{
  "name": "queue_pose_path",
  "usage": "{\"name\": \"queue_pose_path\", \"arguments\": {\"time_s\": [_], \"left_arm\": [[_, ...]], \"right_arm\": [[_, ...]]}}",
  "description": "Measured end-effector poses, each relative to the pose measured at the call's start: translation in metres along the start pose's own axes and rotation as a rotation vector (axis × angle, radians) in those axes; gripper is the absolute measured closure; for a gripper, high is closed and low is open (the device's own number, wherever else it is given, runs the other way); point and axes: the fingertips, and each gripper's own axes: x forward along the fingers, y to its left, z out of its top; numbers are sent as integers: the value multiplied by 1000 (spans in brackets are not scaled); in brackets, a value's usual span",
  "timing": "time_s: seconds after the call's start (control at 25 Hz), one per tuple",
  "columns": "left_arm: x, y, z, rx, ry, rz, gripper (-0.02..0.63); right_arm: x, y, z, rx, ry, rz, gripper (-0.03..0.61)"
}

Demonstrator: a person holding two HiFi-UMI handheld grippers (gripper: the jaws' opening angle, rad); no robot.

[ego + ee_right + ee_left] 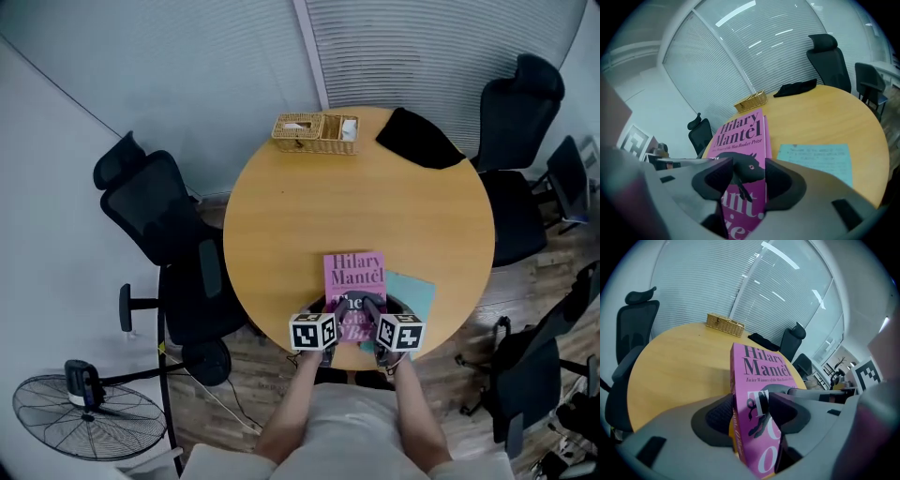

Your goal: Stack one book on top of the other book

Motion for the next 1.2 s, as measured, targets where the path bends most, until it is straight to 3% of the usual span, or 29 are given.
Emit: {"name": "queue_pose_path", "arguments": {"time_s": [0.68,1.2], "left_arm": [[21,-91,-33,123,46,-60,365],[42,-116,-57,186,101,-117,368]], "right_arm": [[-72,-72,-26,105,-66,-35,360],[-98,-102,-71,133,-17,3,393]]}}
